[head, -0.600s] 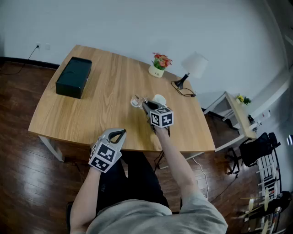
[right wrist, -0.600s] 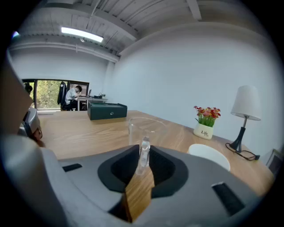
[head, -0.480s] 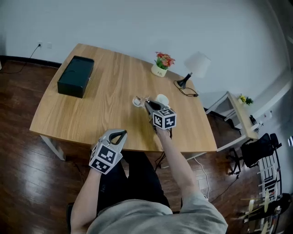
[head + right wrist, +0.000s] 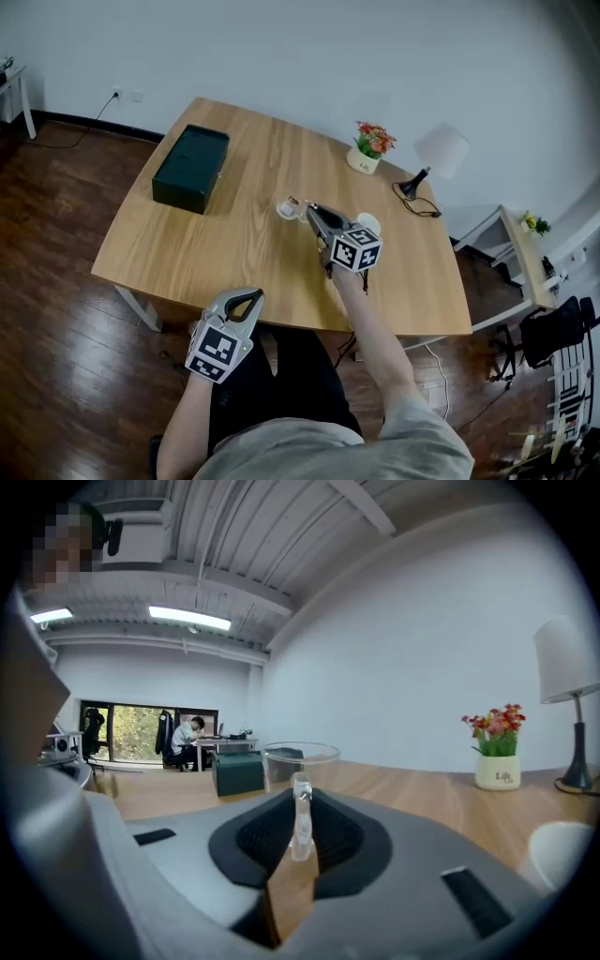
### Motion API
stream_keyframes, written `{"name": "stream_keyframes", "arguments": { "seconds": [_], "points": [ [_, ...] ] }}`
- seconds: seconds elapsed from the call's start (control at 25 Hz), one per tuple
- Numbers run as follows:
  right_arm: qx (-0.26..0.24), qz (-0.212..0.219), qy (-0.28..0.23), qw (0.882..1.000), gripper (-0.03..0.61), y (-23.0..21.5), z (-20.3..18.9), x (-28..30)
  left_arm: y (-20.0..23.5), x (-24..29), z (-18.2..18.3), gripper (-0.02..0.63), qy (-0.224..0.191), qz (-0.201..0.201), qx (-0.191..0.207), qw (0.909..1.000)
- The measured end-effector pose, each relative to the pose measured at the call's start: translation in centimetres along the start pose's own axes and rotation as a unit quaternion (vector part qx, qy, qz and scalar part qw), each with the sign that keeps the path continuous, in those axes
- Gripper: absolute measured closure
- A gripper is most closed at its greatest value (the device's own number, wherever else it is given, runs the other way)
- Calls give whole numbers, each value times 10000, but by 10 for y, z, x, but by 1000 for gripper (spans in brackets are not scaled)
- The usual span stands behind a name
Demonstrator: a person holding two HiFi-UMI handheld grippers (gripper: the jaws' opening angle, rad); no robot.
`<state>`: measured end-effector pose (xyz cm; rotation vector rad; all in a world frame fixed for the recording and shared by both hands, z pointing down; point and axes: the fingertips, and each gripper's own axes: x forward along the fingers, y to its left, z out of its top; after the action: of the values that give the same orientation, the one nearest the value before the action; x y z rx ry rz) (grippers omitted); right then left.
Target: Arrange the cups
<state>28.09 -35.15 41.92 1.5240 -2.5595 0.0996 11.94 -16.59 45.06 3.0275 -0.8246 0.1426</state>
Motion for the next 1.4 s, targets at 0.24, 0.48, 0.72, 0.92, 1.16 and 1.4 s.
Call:
{"name": "stream_keyframes", "arguments": {
  "seconds": [0.24, 0.48, 0.72, 0.92, 1.16, 1.4],
  "points": [
    [-207, 510, -482, 9973, 523, 24, 70, 77, 32, -22, 0, 609, -100, 587, -117, 9982],
    [-557, 846, -429, 9939, 525, 53, 109, 163, 53, -32, -4, 609, -89, 909, -368, 9951],
    [-633, 1248, -63, 9901, 525, 91, 113, 236, 56, -34, -5, 609, -105, 950, -435, 9945],
    [-810, 1289, 256, 9880, 525, 110, 103, 282, 57, -35, -2, 609, -229, 917, -607, 9937],
    [-536, 1239, 172, 9907, 525, 111, 96, 307, 62, -37, -3, 609, -342, 881, -786, 9924],
    [-601, 1128, 86, 9918, 525, 103, 89, 309, 60, -38, -2, 609, -347, 838, -795, 9927]
  ]
}}
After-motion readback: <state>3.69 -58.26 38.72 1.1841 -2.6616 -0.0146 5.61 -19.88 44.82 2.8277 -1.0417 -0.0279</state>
